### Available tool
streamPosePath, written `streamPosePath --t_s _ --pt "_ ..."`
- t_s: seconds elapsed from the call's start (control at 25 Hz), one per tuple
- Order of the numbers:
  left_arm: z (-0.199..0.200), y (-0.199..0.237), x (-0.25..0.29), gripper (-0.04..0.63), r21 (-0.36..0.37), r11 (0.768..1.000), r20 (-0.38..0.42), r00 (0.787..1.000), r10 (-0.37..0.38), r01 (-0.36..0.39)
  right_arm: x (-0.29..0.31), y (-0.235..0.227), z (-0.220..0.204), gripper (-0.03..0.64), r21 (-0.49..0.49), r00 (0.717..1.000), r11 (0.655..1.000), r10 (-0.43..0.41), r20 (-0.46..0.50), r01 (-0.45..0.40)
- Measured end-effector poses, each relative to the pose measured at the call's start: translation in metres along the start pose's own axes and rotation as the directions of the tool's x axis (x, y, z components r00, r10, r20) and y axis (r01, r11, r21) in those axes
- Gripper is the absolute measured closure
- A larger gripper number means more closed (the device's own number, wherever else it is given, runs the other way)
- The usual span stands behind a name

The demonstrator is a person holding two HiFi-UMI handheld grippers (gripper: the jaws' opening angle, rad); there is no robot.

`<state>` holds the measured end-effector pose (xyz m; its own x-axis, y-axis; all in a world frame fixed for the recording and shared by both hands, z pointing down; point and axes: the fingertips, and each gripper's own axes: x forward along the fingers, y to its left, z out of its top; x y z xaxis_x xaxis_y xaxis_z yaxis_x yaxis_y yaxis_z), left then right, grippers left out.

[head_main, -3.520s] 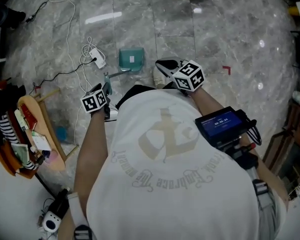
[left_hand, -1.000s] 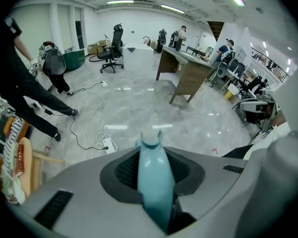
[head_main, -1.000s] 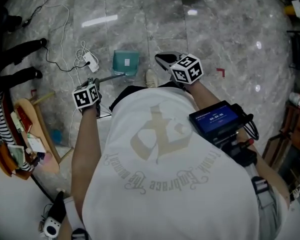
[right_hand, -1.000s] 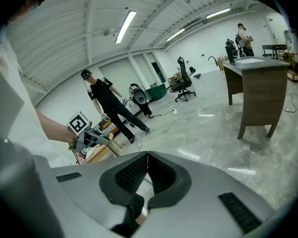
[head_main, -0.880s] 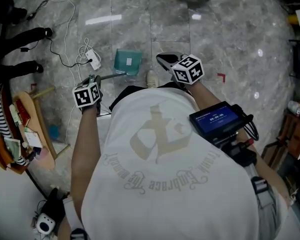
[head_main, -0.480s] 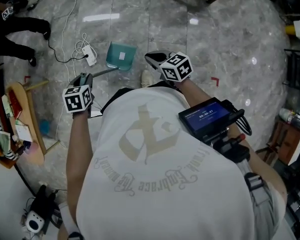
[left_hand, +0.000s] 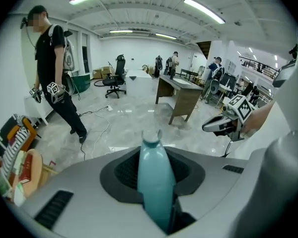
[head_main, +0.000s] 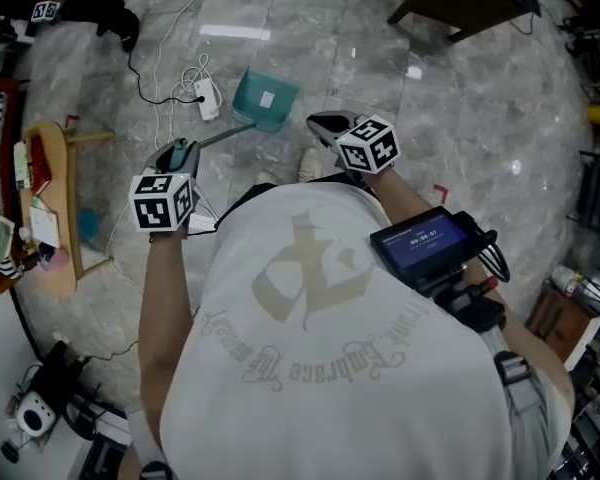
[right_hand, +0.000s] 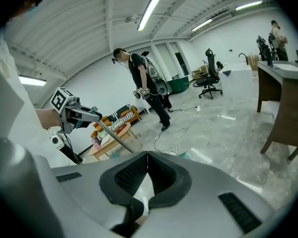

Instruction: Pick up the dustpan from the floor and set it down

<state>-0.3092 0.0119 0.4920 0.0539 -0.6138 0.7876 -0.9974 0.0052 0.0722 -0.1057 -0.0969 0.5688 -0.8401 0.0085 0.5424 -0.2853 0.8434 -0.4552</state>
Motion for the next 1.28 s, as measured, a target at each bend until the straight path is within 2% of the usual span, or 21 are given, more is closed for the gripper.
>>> streamPosePath --t_s 0.24,0.52,0.72,0.96,1.28 --pt "0.000 -0.006 -0.035 0.494 -0.031 0.999 0.055 0.998 0.021 -0.019 0.005 0.016 0.010 0.598 -0.050 0.999 0.998 0.036 -0.025 -0.037" --pt "-0.011 -0.005 -0.063 0.494 -0.022 0.999 0.101 0.994 0.052 -0.050 0.020 0.038 0.013 0.600 -0.095 0.995 0.992 0.071 -0.068 -0.078" --pt "-0.020 -0.006 -0.069 0.494 0.017 0.997 0.101 0.993 0.068 -0.070 0.024 0.048 0.014 0.598 -0.112 0.993 0.989 0.083 -0.084 -0.092" --pt "-0.027 0.006 -0.069 0.494 -0.002 0.998 0.084 0.994 0.066 -0.066 0.023 0.050 0.014 0.600 -0.100 0.994 0.992 0.065 -0.089 -0.074" --pt "-0.048 0.011 -0.067 0.494 0.027 1.000 0.079 0.997 0.001 -0.003 0.016 0.065 -0.003 0.600 -0.088 0.998 0.996 -0.012 -0.064 0.007"
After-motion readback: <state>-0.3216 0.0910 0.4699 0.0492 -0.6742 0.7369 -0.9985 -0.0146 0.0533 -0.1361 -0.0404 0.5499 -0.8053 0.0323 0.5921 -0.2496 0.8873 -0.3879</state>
